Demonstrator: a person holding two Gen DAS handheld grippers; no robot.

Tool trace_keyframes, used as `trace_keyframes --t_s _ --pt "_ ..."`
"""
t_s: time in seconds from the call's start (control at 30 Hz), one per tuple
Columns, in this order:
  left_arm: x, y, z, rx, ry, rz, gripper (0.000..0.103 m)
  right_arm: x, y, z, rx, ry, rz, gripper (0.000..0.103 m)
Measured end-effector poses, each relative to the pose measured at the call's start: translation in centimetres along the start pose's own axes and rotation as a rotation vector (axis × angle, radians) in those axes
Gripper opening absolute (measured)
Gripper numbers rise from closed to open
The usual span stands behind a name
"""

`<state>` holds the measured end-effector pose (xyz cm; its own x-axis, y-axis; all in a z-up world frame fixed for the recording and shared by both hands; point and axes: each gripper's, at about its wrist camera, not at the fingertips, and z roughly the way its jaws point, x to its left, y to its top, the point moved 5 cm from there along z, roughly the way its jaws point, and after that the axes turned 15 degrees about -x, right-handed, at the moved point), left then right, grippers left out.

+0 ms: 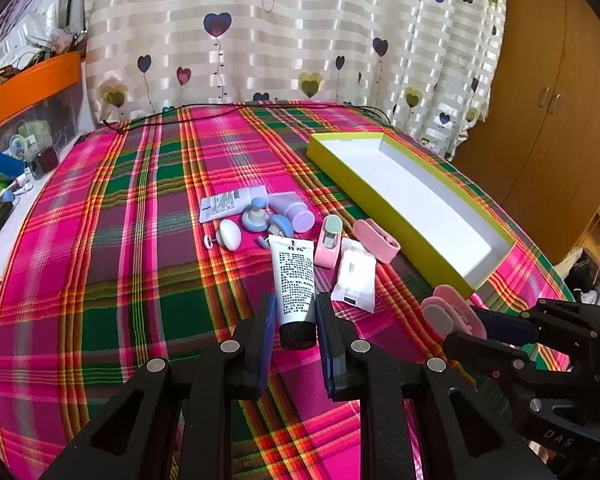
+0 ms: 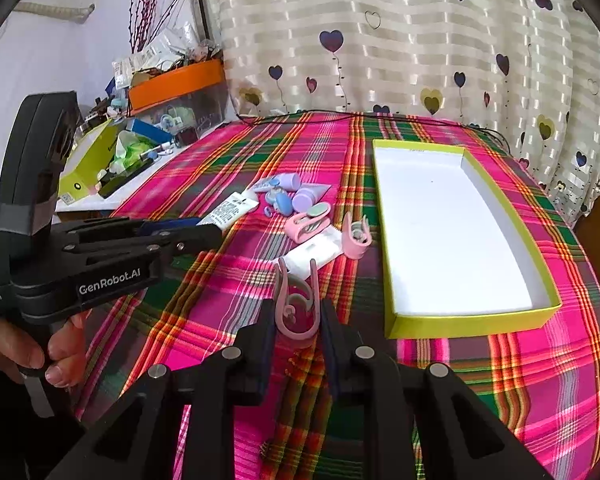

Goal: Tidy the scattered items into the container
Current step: 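Lift and carry the pink clip and white tube over the white box with both tools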

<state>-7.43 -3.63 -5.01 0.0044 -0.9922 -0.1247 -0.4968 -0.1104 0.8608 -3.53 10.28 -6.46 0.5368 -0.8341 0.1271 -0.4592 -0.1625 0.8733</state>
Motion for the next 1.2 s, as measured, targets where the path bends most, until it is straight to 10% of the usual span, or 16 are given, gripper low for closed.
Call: trace_keyframes --t_s 1.2 --pt "-4.2 3.0 -1.5 -0.055 -0.083 0.040 0.020 -2.9 2.4 -2.0 -0.082 -0.086 0.018 0.022"
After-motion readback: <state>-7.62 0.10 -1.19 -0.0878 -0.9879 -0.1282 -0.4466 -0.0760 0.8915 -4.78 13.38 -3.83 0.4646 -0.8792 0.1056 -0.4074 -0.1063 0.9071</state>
